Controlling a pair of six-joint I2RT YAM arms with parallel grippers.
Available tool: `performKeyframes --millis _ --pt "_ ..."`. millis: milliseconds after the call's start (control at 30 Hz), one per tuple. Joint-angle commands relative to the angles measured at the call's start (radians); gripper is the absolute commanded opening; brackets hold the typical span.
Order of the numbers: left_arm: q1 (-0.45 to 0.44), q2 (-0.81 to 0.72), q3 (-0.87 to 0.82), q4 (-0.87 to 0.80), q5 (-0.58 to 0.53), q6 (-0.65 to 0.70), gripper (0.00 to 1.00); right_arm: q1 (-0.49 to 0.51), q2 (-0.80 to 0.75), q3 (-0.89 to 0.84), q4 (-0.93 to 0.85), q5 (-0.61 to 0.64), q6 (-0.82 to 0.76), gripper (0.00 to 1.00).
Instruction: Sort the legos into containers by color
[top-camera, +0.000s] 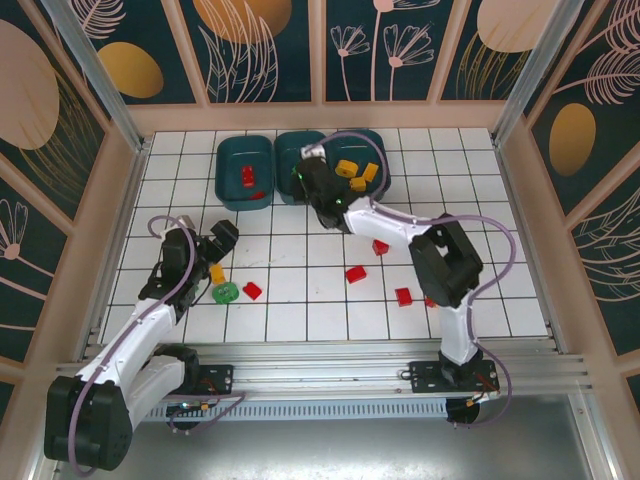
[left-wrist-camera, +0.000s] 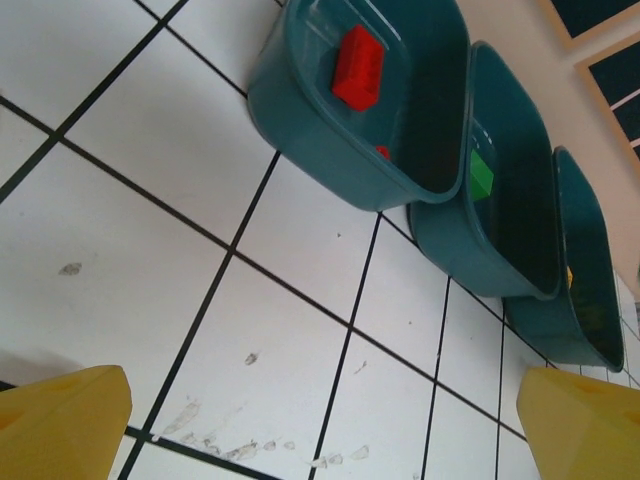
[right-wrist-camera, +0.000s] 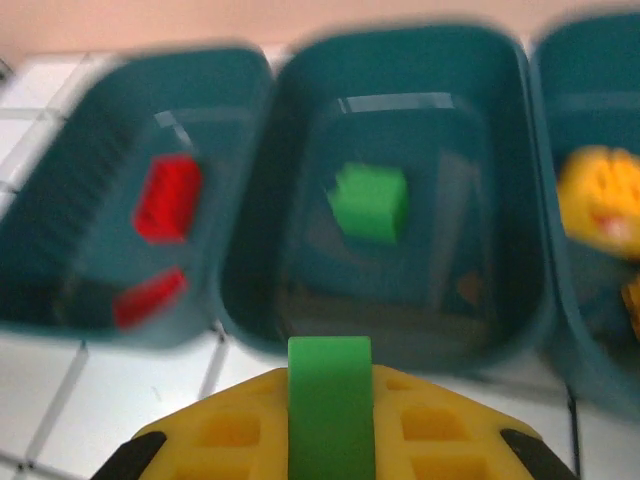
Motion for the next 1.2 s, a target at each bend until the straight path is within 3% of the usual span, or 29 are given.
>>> performKeyframes --millis 0,100,200,367,500,633,800,967,1167 --pt "0.001 -0.014 -0.012 -0.051 0.051 0.029 0.99 -0.035 0.143 0.154 -0.104 -0.048 -0.05 0.17" --pt "0.0 -0.049 -0.023 -0.046 0.088 0.036 0.99 -0.058 0.232 0.298 -0.162 -0.091 -0.041 0.19" --pt "0.0 -0.07 -0.021 -0.059 0.074 0.032 0.99 -0.068 0.281 0.392 -0.21 -0.1 -0.044 0.28" --pt "0.0 -0.046 -0.005 -0.047 0.075 0.03 0.98 -0.08 0.303 0.46 -0.259 -0.106 -0.05 0.4" --pt "0.0 -0.001 0.025 -0.035 0.099 0.035 0.99 -0.081 0.255 0.42 -0.251 -0.097 -0.063 0.41" --pt "0.001 0.028 0.032 0.021 0.138 0.041 0.98 -0.079 0.097 0.225 -0.166 -0.088 -0.073 0.41" --pt "0.0 0.089 0.021 0.125 0.195 0.017 0.98 -0.1 -0.166 -0.164 -0.025 -0.06 -0.058 0.45" --pt "-0.009 0.161 0.016 0.235 0.267 -0.014 0.99 -0.159 -0.36 -0.478 0.012 -0.044 -0.023 0.55" --pt "-0.089 0.259 0.023 0.341 0.254 -0.045 0.98 -0.228 -0.409 -0.612 -0.009 -0.125 -0.039 0.67"
